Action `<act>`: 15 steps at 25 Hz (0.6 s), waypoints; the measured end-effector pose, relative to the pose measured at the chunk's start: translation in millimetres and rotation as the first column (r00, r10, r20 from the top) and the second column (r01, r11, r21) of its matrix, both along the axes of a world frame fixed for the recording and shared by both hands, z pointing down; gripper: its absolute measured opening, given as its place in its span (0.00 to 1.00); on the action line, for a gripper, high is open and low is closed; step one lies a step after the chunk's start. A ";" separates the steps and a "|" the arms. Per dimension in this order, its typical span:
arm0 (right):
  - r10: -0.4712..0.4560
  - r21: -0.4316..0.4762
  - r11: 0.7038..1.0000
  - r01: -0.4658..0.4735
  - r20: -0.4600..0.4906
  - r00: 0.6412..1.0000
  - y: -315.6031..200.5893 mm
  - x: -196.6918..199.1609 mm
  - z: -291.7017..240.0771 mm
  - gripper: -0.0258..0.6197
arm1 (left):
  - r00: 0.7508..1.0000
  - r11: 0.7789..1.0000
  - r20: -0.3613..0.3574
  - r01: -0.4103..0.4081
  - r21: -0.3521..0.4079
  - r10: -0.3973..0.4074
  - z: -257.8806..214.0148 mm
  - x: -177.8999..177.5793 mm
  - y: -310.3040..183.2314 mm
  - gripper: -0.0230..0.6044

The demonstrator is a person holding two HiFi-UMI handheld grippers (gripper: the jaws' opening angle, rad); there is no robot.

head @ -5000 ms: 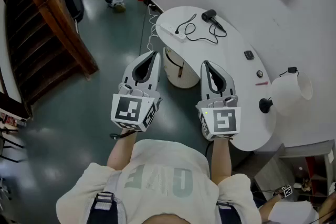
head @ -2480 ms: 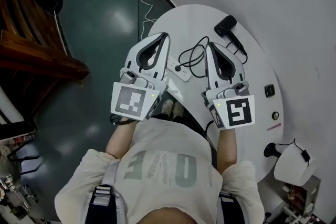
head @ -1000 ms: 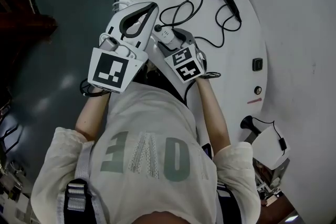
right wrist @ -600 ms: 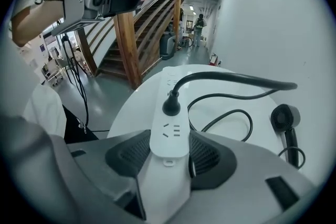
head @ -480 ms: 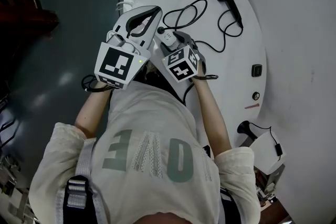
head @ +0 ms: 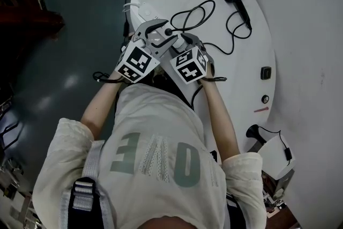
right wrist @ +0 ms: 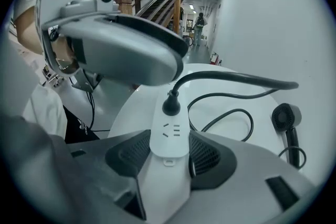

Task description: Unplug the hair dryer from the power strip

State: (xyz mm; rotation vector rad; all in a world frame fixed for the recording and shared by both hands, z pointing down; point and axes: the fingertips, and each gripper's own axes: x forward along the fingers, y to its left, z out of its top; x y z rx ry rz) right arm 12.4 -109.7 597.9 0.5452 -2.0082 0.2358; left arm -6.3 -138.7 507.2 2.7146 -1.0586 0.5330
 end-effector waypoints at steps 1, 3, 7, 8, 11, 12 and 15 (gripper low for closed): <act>0.000 -0.001 1.000 0.000 0.001 1.000 -0.1 -0.2 -0.1 0.41 | 1.000 1.000 0.014 0.011 -0.009 -0.010 8.4 -0.2 0.1 0.34; -0.001 -0.003 1.000 0.001 0.002 1.000 0.0 -0.3 0.1 0.41 | 0.998 0.999 0.043 0.037 -0.022 -0.036 23.8 -1.4 -1.6 0.34; -0.002 -0.009 1.000 0.002 -0.001 1.000 -0.6 1.4 1.4 0.41 | 0.996 0.998 0.083 0.043 -0.056 -0.038 47.7 3.1 -4.1 0.31; -0.002 -0.010 1.000 0.002 -0.001 1.000 -0.5 1.5 1.3 0.41 | 0.996 0.997 0.088 0.040 -0.063 -0.034 51.0 4.9 -4.0 0.29; -0.003 -0.011 1.000 0.003 0.001 1.000 -0.1 0.7 0.5 0.41 | 0.995 0.997 0.094 0.030 -0.077 -0.023 55.2 9.7 -4.7 0.22; -0.003 -0.010 1.000 0.003 0.000 1.000 -0.2 0.5 0.4 0.41 | 0.995 0.996 0.093 0.026 -0.080 -0.018 55.3 11.6 -5.3 0.20; -0.003 -0.012 1.000 0.003 -0.010 1.000 -0.8 0.9 0.7 0.41 | 0.997 0.997 0.075 0.025 -0.076 -0.019 53.9 14.7 -6.5 0.15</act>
